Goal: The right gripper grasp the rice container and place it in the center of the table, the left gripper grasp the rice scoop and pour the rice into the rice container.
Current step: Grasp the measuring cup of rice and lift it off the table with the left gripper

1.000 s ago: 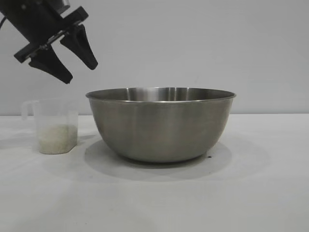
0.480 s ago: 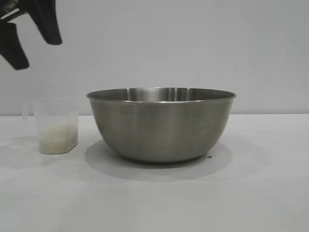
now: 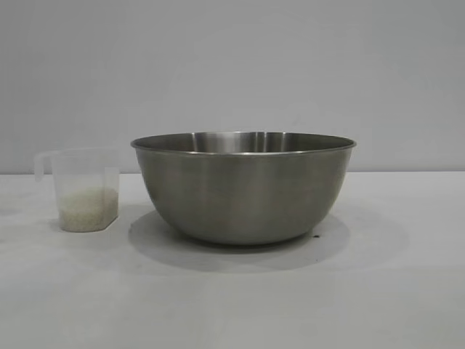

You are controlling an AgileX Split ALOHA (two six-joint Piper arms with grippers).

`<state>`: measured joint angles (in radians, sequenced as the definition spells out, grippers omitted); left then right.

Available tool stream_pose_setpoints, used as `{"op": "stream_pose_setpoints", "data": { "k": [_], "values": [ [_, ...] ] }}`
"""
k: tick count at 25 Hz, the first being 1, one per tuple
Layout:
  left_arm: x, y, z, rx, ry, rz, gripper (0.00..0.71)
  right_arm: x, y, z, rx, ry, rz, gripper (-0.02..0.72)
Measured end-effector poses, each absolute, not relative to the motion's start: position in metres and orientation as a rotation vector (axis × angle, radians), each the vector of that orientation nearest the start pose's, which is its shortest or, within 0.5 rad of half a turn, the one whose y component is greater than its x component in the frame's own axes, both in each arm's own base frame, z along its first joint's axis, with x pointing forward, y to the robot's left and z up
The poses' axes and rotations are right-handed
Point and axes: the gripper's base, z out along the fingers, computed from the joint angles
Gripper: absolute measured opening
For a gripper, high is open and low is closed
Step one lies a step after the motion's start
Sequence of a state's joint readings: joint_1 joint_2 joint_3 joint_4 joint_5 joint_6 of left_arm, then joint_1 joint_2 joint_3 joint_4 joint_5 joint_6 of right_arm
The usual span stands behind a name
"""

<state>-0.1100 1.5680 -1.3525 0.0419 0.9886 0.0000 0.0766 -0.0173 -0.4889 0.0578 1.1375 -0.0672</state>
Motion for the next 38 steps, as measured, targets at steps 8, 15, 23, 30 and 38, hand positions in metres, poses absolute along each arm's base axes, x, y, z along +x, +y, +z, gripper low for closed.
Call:
{"op": "stream_pose_setpoints", "data": {
  "k": [8,15,23,30,38],
  "values": [
    [0.331,-0.035,0.339,0.160,2.447,-0.014,0.444,-0.010,0.004,0.268,-0.157,2.108,0.076,0.589],
    [0.345,-0.037,0.353,0.160,2.234,-0.033,0.444,-0.010,0.004,0.268,-0.157,2.108,0.076,0.589],
    [0.354,-0.039,0.368,0.223,2.026,-0.004,0.444,-0.010,0.004,0.268,-0.157,2.108,0.076,0.589],
    [0.364,-0.041,0.364,0.171,1.913,-0.045,0.444,-0.010,0.004,0.268,-0.157,2.108,0.076,0.589],
    [0.351,-0.039,0.298,0.101,1.969,-0.080,0.444,-0.010,0.004,0.268,-0.157,2.108,0.076,0.589]
  ]
}}
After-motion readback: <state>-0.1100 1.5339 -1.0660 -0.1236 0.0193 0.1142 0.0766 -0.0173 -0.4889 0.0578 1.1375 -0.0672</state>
